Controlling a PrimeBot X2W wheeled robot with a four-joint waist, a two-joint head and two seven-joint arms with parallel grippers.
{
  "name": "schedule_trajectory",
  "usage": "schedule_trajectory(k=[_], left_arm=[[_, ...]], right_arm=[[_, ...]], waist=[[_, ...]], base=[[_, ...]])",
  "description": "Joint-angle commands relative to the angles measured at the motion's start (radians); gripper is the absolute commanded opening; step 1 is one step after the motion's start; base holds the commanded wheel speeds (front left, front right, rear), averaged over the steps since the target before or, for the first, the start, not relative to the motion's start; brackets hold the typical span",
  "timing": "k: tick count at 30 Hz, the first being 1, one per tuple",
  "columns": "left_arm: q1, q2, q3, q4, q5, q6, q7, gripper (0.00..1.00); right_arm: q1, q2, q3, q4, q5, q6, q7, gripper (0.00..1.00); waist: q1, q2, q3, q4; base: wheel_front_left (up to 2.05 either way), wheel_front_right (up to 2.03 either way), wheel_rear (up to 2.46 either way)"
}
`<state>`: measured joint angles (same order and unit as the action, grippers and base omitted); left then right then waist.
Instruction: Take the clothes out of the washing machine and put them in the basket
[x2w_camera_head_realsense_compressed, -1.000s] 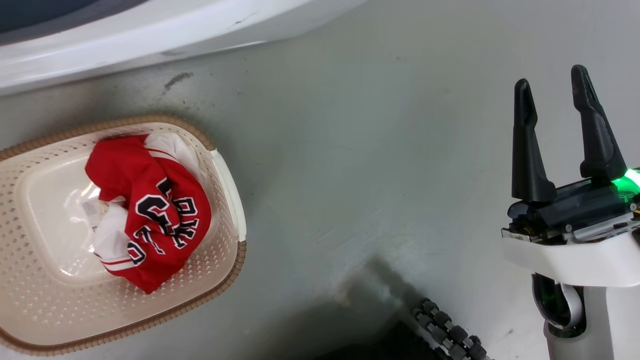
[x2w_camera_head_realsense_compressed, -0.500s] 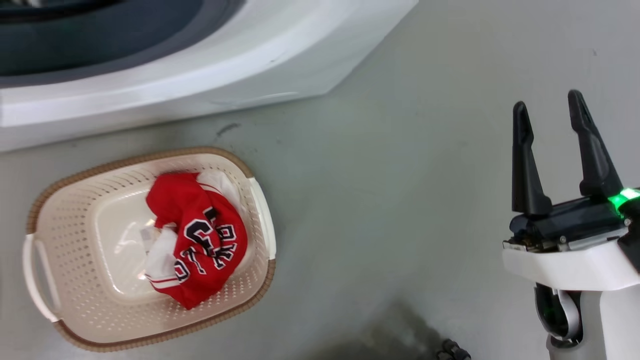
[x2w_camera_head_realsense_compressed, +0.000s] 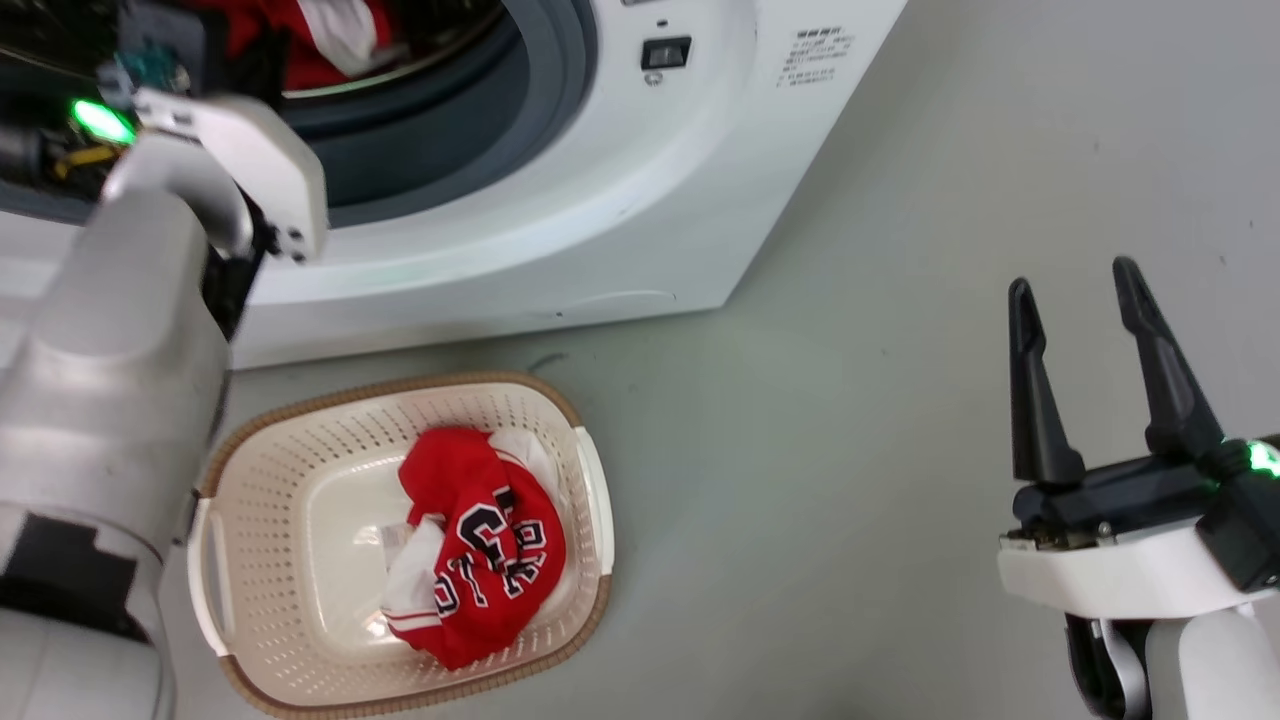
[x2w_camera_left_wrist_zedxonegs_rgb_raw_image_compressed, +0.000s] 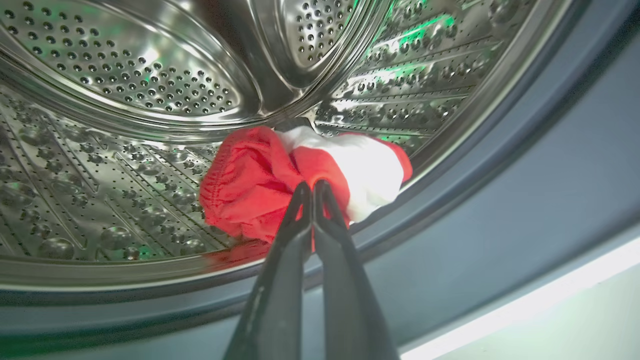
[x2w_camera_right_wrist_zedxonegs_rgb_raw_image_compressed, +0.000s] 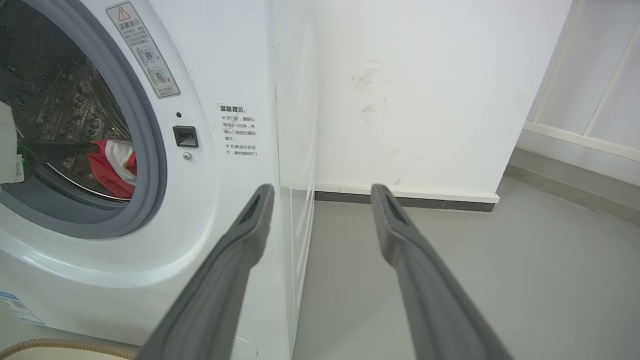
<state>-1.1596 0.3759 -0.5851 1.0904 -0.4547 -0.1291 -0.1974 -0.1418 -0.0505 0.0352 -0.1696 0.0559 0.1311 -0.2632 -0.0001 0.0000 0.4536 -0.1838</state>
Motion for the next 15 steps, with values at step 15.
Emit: schedule_trajectory(k=[15], left_arm=[[0.316, 0.053, -0.015, -0.421, 0.009, 0.063, -0.065, 0.00]], right_arm=[[0.129, 0.000, -0.012, 0.022, -0.043, -0.001, -0.002, 1.00]], waist=[[0.0001, 0.0000, -0.234, 0.104]], base=[[0.00, 0.00, 0.00]])
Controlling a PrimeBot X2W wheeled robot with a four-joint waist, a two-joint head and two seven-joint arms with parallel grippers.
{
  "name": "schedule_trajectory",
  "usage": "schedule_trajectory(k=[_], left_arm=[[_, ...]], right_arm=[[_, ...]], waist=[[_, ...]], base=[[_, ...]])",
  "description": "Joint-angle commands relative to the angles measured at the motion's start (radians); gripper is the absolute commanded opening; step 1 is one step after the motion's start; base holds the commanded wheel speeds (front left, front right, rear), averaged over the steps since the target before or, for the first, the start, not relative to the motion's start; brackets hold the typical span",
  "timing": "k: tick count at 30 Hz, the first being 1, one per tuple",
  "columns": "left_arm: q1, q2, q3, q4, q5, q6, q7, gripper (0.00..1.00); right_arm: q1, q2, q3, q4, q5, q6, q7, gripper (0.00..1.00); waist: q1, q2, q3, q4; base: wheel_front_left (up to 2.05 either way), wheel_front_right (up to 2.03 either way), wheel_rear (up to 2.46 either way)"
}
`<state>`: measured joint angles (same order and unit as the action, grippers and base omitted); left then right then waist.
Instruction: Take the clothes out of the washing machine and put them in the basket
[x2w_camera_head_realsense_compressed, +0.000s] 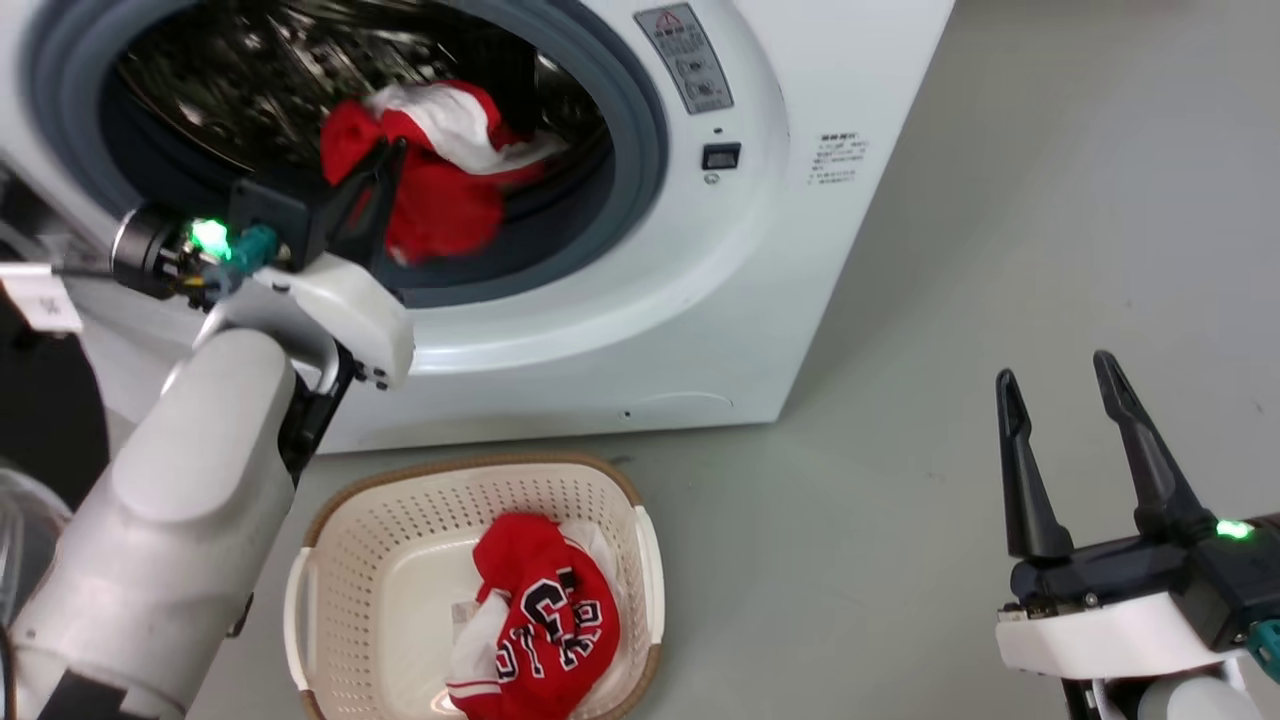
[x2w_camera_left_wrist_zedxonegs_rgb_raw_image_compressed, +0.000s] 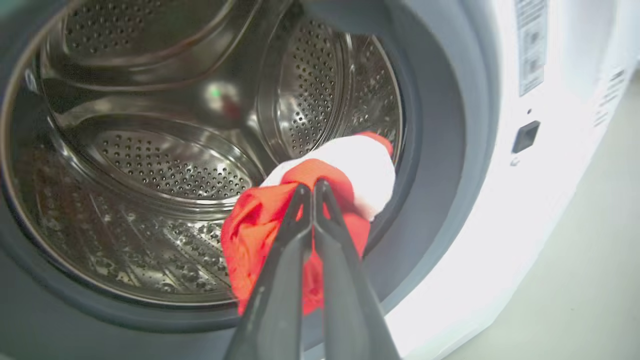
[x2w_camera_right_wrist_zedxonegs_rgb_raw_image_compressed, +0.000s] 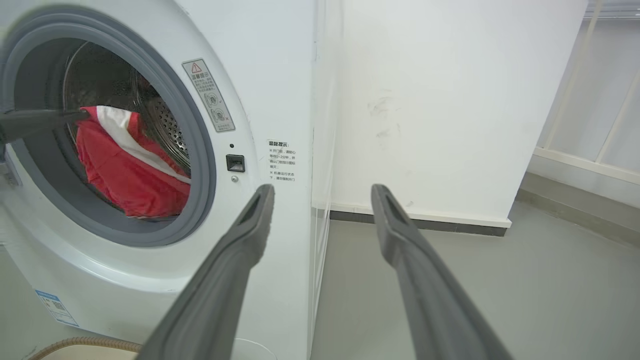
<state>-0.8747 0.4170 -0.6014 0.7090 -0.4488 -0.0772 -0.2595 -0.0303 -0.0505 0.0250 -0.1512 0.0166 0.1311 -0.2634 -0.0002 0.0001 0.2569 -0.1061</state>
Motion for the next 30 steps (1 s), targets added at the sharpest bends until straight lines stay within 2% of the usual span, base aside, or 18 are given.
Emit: schedule_trajectory(k=[1, 11, 17, 24, 30], left_arm=[[0.053, 0.020, 0.000, -0.082, 0.002, 0.019, 0.004, 0.00], [0.239, 0.149, 0.022, -0.605, -0.004, 0.150, 0.136, 0.00], [0.328, 0.213, 0.028, -0.844, 0.001, 0.216, 0.216, 0.00], [0.391, 0.251, 0.021, -0.953, 0.003, 0.252, 0.259, 0.00], [0.439, 0.255, -0.001, -0.955, -0.005, 0.255, 0.266, 0.00]], right_arm=[[0.025, 0.000, -0.003, 0.005, -0.006, -0.001, -0.002, 1.00], [0.086, 0.001, -0.005, 0.019, -0.009, -0.001, -0.002, 1.00], [0.105, 0.001, -0.006, 0.027, -0.004, -0.001, -0.002, 1.00], [0.107, 0.000, -0.014, 0.033, 0.000, -0.001, -0.002, 1.00], [0.089, 0.001, -0.014, 0.032, -0.002, -0.001, -0.002, 1.00]], waist=[[0.0002, -0.0001, -0.049, 0.032], [0.0002, -0.0001, -0.121, 0.073], [0.0002, -0.0001, -0.141, 0.091], [0.0002, -0.0001, -0.138, 0.107], [0.0002, -0.0001, -0.114, 0.114]], base=[[0.00, 0.00, 0.00], [0.00, 0.00, 0.00], [0.00, 0.00, 0.00], [0.00, 0.00, 0.00], [0.00, 0.00, 0.00]])
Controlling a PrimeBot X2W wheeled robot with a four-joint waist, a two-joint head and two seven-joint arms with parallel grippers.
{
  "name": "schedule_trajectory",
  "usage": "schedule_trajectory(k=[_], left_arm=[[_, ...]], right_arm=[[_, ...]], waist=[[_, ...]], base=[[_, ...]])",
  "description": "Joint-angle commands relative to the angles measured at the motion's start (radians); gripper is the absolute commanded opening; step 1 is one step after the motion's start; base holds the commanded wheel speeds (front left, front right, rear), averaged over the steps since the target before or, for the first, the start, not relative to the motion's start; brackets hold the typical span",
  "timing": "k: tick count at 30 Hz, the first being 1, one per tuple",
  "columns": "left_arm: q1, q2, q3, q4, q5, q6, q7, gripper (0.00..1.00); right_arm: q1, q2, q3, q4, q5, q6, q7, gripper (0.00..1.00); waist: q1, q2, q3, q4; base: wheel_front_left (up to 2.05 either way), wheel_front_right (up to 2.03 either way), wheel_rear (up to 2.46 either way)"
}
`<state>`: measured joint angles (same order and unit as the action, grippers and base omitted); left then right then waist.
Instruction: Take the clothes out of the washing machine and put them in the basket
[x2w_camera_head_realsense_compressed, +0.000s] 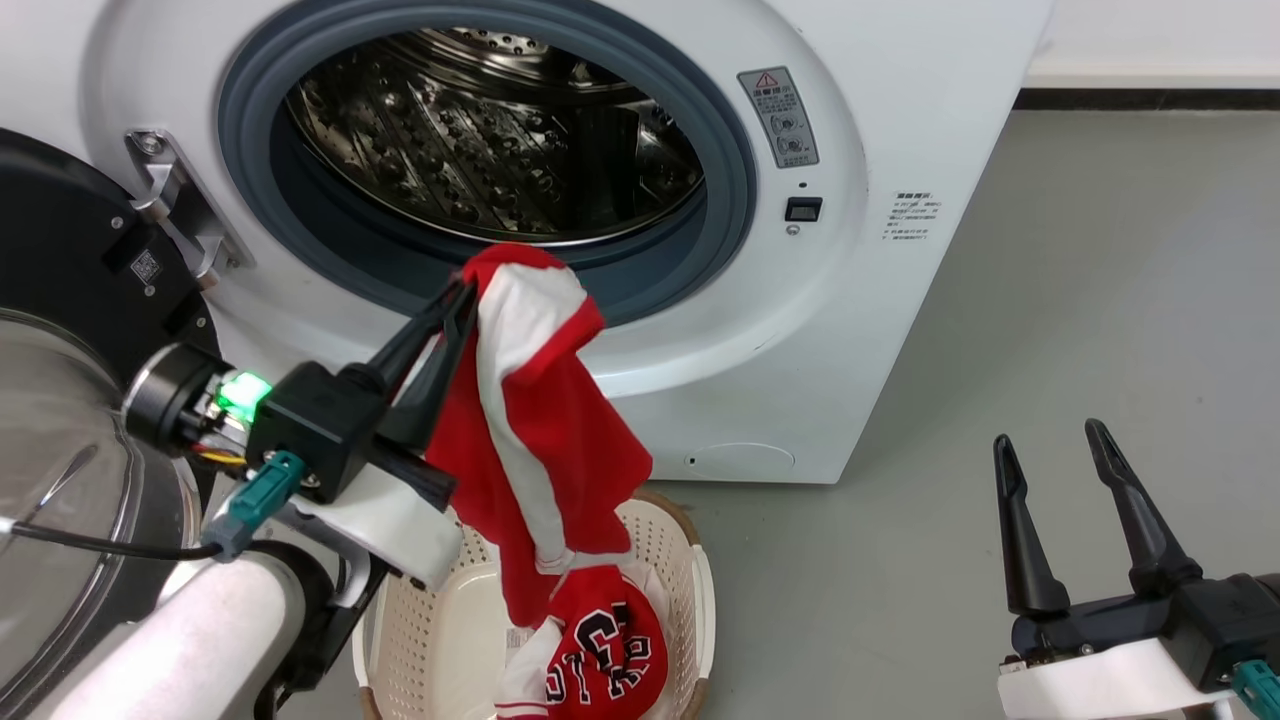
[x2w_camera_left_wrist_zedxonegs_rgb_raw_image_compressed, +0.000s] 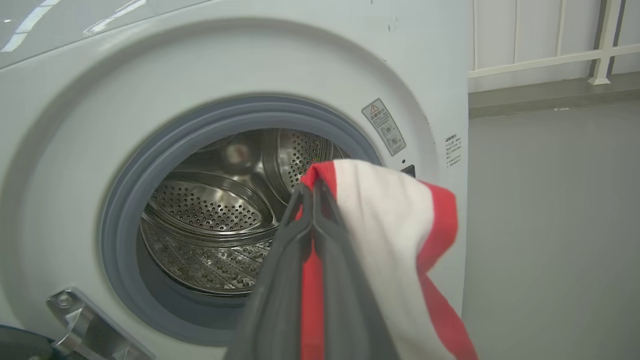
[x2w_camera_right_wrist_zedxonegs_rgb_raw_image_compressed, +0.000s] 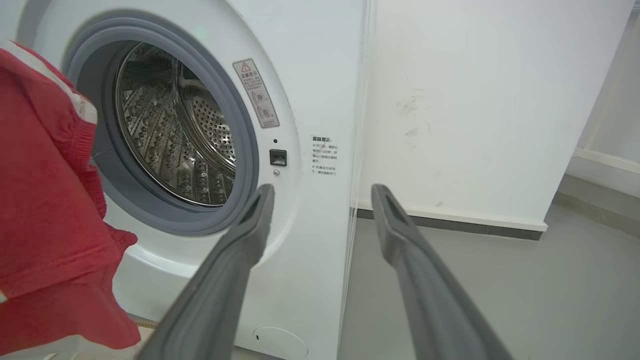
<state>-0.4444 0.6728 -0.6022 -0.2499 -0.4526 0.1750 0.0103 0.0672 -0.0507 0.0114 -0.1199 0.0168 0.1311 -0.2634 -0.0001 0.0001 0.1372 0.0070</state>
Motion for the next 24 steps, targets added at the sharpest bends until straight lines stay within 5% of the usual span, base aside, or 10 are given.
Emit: schedule_trajectory(k=[1, 11, 24], left_arm=[[0.017, -0.004, -0.006, 0.011, -0.006, -0.003, -0.005, 0.00], [0.058, -0.048, -0.076, 0.170, -0.026, -0.051, -0.033, 0.00], [-0.022, -0.178, -0.135, 0.660, -0.058, -0.151, -0.113, 0.00]], right_arm=[[-0.013, 0.001, 0.000, 0.000, -0.004, -0.001, -0.002, 1.00], [-0.070, 0.001, -0.003, -0.016, -0.022, -0.001, -0.002, 1.00], [-0.188, 0.001, -0.004, -0.046, -0.030, -0.001, -0.002, 1.00]], waist=[[0.0001, -0.0001, 0.012, 0.000], [0.0001, -0.0001, 0.122, -0.023], [0.0001, -0.0001, 0.356, -0.099]], base=[[0.00, 0.00, 0.00], [0.00, 0.00, 0.00], [0.00, 0.00, 0.00]])
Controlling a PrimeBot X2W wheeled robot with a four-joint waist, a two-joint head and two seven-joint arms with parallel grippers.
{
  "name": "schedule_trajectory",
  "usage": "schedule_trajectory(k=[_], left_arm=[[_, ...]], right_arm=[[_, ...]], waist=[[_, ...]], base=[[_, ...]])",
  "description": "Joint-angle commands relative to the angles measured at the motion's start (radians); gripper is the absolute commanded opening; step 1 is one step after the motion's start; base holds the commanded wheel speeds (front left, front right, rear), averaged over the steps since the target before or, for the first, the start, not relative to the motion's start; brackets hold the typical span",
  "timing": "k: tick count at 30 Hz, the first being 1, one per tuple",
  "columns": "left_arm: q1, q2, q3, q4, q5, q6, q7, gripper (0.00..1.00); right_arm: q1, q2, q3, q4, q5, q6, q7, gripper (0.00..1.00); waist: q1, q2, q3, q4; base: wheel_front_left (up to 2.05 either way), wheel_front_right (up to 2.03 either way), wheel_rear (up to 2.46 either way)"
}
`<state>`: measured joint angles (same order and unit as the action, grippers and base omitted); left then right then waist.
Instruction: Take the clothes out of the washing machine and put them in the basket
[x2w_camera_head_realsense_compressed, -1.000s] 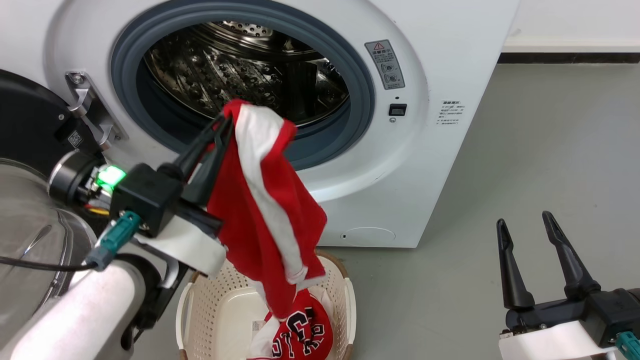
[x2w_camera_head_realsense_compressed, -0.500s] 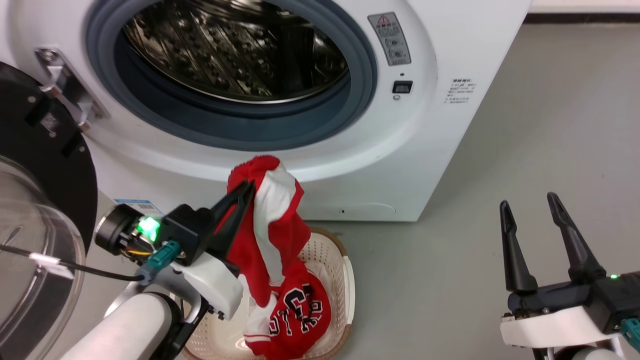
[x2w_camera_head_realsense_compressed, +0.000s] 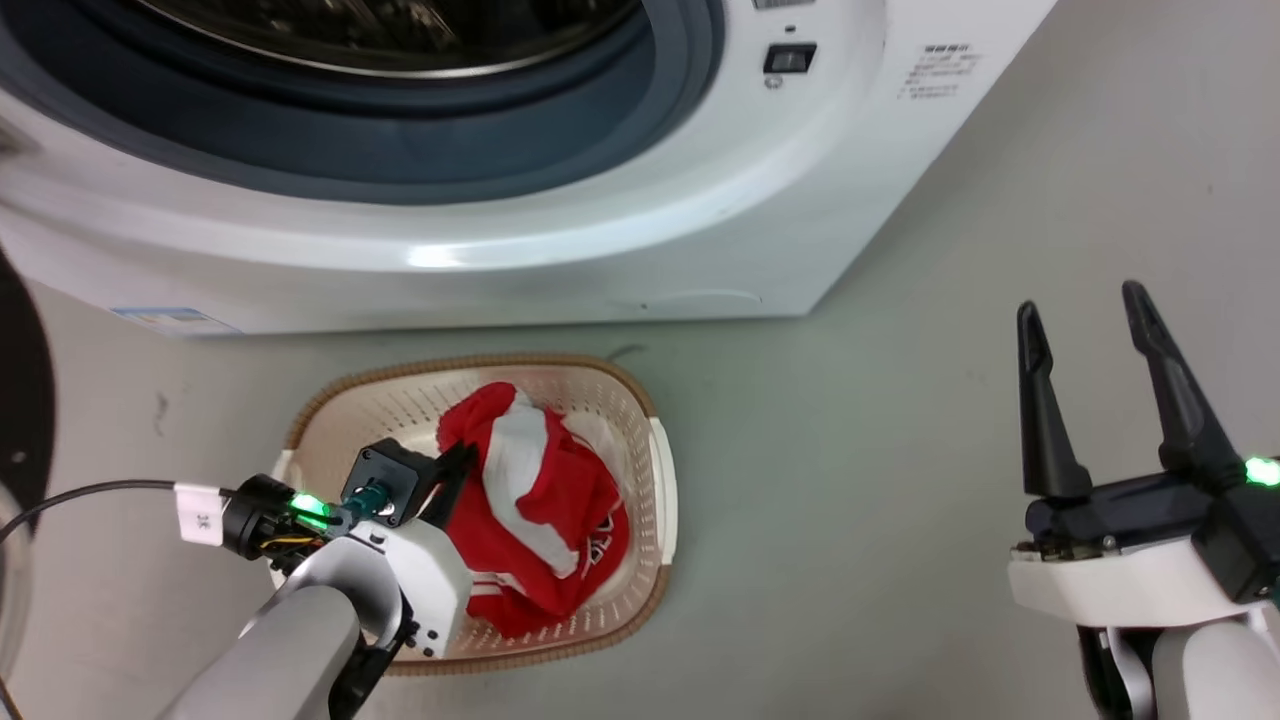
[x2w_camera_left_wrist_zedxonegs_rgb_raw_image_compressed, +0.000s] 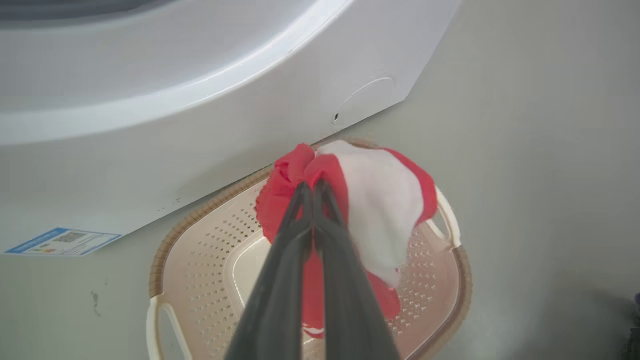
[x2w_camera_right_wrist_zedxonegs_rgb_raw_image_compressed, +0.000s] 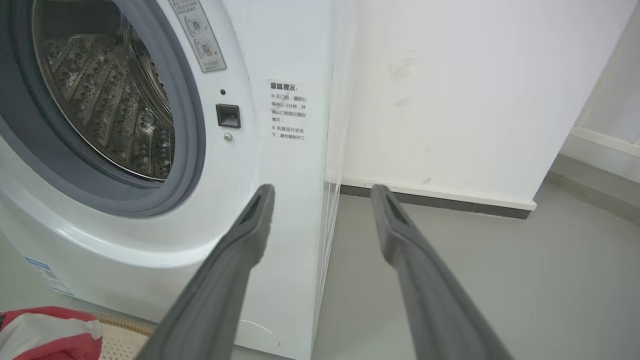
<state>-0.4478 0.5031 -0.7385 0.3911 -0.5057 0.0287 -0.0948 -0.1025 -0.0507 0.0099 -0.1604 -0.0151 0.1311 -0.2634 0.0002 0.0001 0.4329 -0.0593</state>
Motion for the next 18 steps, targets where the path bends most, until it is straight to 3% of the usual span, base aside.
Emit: schedule_trajectory(k=[1, 11, 18], left_arm=[[-0.031, -0.013, -0.006, 0.065, 0.002, -0.014, -0.007, 0.00], [-0.215, -0.095, -0.036, 0.478, 0.032, -0.066, -0.007, 0.00], [-0.339, -0.146, -0.066, 0.694, 0.053, -0.097, 0.016, 0.00]], right_arm=[[-0.027, 0.001, -0.003, -0.007, 0.006, -0.001, -0.002, 1.00], [-0.113, 0.001, 0.007, -0.042, 0.032, -0.001, -0.002, 1.00], [-0.158, 0.001, 0.012, -0.065, 0.044, -0.001, -0.002, 1.00]], waist=[[-0.0002, -0.0001, 0.078, -0.039], [-0.0002, -0.0001, 0.265, -0.088], [-0.0002, -0.0001, 0.375, -0.112]], base=[[0.00, 0.00, 0.00], [0.00, 0.00, 0.00], [0.00, 0.00, 0.00]])
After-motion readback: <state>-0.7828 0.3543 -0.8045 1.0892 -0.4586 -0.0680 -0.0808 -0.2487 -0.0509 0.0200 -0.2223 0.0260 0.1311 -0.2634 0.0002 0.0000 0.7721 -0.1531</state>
